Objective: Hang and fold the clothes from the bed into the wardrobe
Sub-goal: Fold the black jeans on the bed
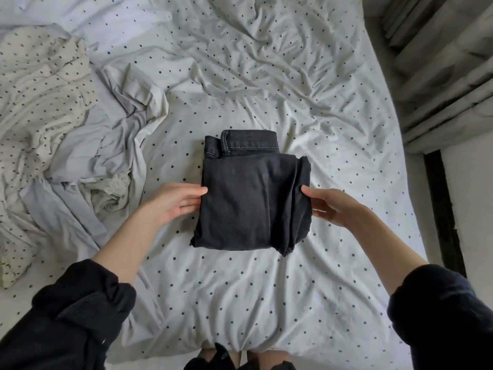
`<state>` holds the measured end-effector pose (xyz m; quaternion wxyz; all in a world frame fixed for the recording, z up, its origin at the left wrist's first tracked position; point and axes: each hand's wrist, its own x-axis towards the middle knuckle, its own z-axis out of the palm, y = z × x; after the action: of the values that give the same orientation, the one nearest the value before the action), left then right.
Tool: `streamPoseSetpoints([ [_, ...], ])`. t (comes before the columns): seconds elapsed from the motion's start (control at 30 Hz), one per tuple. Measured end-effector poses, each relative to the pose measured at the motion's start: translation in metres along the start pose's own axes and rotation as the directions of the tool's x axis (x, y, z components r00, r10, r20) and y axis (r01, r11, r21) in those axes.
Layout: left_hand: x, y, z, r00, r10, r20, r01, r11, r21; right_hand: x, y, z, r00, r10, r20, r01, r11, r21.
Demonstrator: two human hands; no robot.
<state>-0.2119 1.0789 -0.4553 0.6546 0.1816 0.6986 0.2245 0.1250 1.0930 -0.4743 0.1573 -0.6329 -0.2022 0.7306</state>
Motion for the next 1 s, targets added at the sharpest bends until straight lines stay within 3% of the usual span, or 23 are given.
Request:
streamPoseSetpoints([
  [0.13,-0.023,-0.022,-0.007,0.999,0.007,-0.045,-0.008,1.0,-0.028,-0.011,0.008,0.013,0.999,-0.007,0.036,0.008,1.0,-0.027],
  [0.3,-0.046,-0.066,-0.027,0.985,-0.082,-0.149,0.068,0.993,-0.1,-0.011,0.023,0.043,0.991,0.017,0.13,0.001,0.99,-0.14],
  [0.47,-0.032,-0.073,-0.028,0.976,-0.115,-0.187,0.088,0.986,-0.145,0.012,0.023,0.05,0.988,0.018,0.155,0.003,0.991,-0.133],
  [0.8,-0.011,-0.081,-0.038,0.971,-0.143,-0.191,0.114,0.981,-0.157,0.033,0.001,0.048,0.934,0.143,0.328,-0.039,0.951,-0.306],
  [1.0,-0.013,-0.082,-0.038,0.969,-0.142,-0.201,0.108,0.979,-0.171,0.031,-0.009,0.054,0.921,0.16,0.356,-0.04,0.946,-0.321],
])
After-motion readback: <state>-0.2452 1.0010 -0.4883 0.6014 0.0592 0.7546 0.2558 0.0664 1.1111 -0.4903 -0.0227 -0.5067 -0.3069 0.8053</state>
